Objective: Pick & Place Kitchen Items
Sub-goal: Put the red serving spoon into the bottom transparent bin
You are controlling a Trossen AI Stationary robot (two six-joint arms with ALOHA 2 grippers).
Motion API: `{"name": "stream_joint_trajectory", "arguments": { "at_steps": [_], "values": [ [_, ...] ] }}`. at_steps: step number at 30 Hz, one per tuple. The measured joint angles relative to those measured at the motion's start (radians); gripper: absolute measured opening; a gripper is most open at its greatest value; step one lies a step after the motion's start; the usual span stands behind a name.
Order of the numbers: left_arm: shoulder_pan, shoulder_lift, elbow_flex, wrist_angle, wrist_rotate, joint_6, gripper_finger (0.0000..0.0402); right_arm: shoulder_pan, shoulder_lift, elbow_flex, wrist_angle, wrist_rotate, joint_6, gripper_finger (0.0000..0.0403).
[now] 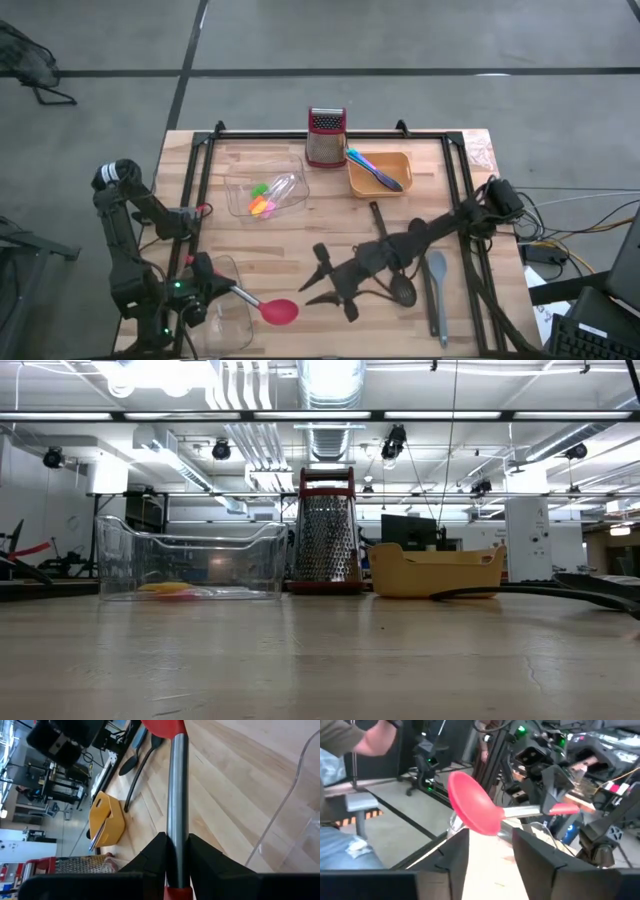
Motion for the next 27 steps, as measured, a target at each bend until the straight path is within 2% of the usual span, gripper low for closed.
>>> {"name": "stream_joint_trajectory", "arguments": {
  "at_steps": [5,10,19,27],
  "values": [
    [0.000,0.000,0.000,0.000,-0.009,-0.001,0.0062,0.021,0.041,0.055,0.000,-0.042,-0.057,0.0186],
    [0.000,0.000,0.000,0.000,-0.014,-0.001,0.0064,0.033,0.042,0.061,0.013,-0.071,-0.078,0.0194],
    [0.025,0.000,0.000,0.000,-0.043,0.008,0.0063,0.030,0.075,0.100,0.014,-0.074,-0.096,0.0160],
    [0.027,0.000,0.000,0.000,-0.015,0.008,0.0062,0.029,0.155,0.172,-0.001,-0.071,-0.126,0.0120]
  ]
}}
